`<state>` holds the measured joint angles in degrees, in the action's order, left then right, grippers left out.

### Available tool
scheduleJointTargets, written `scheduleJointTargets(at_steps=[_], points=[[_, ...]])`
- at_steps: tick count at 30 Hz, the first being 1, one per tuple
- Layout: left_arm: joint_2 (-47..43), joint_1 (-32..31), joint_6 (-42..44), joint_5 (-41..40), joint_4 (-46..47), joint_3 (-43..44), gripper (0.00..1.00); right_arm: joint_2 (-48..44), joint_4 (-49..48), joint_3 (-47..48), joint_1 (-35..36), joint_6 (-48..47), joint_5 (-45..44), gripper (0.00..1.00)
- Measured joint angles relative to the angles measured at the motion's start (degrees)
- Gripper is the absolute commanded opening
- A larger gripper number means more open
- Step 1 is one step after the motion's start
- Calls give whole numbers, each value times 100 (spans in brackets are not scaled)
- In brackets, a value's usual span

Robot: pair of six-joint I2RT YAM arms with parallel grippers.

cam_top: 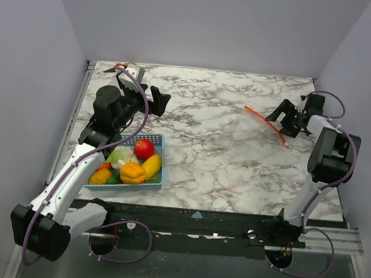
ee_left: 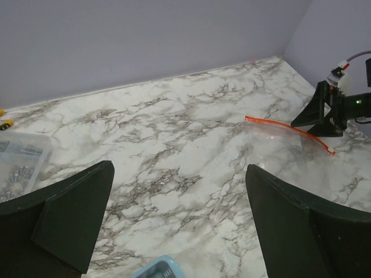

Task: Place the food in the zip-top bag and seal the zipper
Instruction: Move the zipper food storage bag to the center of the board.

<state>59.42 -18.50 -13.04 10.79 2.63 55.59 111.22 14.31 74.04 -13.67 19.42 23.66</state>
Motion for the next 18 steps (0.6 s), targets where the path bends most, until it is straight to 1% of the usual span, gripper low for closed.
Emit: scheduleJointTargets(at_steps=[2, 5, 8, 14, 18], points=[[37, -4, -50, 90, -17, 13, 99, 111, 74, -17, -22, 13, 175, 94], [72, -20, -98, 192, -20, 24, 99, 90, -4, -164, -22, 111, 511, 94], [94, -61, -138, 295, -24, 33, 99, -37, -291, -509, -22, 306, 903, 93], [131, -133, -160, 378, -68, 98, 99, -748, -820, -1672, -2, 850, 1493, 89], [173, -190, -181, 439, -87, 114, 99, -1252, -1128, -2271, 177, 1141, 1753, 88]])
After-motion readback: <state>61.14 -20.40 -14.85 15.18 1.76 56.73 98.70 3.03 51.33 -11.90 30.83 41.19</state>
